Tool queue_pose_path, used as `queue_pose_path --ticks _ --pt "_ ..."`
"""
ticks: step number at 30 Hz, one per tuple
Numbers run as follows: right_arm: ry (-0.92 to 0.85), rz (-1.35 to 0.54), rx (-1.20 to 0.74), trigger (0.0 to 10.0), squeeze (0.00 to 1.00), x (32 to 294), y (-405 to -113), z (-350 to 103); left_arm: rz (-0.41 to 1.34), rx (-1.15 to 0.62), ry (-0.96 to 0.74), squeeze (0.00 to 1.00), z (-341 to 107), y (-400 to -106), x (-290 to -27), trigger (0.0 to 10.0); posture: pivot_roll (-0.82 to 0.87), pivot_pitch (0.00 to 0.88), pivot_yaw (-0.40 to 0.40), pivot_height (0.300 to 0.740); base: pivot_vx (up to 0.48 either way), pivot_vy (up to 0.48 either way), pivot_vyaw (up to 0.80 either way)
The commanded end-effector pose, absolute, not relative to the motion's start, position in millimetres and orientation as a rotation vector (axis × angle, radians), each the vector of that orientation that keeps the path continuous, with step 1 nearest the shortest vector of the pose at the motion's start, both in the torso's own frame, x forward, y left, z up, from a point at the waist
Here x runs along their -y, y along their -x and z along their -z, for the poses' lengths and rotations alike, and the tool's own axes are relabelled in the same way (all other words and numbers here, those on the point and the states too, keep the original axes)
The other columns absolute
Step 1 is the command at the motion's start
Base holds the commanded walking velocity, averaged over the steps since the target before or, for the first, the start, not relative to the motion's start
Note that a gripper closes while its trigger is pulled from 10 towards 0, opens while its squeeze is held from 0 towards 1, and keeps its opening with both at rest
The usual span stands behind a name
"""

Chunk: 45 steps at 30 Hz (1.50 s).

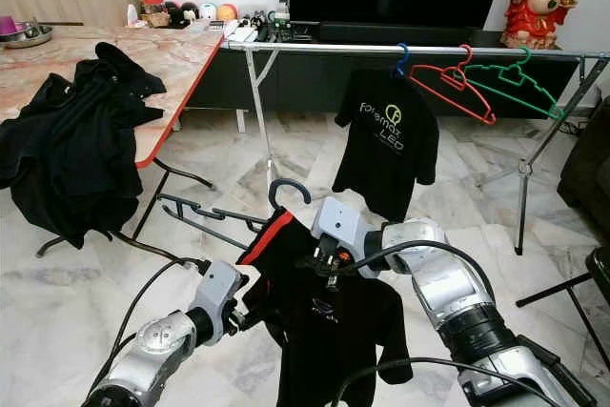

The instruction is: Hang hanger

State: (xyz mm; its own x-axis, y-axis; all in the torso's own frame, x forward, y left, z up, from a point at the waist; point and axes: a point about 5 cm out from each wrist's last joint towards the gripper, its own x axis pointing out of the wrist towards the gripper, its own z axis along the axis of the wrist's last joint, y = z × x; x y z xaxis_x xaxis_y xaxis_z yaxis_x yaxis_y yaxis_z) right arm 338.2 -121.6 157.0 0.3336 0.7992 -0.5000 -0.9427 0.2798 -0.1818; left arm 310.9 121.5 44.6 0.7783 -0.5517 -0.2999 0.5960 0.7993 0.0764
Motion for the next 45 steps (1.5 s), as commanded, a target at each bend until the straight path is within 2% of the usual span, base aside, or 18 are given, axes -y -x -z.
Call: queue_pose_path --ticks 1,17,36,45 --pt "0.515 -1.206 -0.292 0.0 0.0 119.3 -339.8 -166.8 0.613 -0.272 -0.181 0.0 -45.5 -313.0 -121.9 0.0 0.02 0.052 -0.046 0.74 0.0 0.0 0.0" --pt "0.516 -1.238 -0.266 0.0 0.0 113.9 -337.3 -171.9 0.629 -0.332 -0.225 0.0 -37.7 -311.6 -116.1 0.0 0.01 0.051 -0.045 0.74 0.0 0.0 0.0" --pt "0.514 -1.249 -0.263 0.0 0.0 112.8 -334.6 -170.9 0.581 -0.321 -0.238 0.0 -39.0 -315.2 -119.1 0.0 0.02 0.051 -0.044 0.74 0.0 0.0 0.0" --pt "0.518 -1.22 -0.288 0.0 0.0 119.5 -335.1 -164.8 0.565 -0.32 -0.24 0.0 -38.5 -315.2 -121.5 0.0 0.02 0.053 -0.044 0.74 0.0 0.0 0.0"
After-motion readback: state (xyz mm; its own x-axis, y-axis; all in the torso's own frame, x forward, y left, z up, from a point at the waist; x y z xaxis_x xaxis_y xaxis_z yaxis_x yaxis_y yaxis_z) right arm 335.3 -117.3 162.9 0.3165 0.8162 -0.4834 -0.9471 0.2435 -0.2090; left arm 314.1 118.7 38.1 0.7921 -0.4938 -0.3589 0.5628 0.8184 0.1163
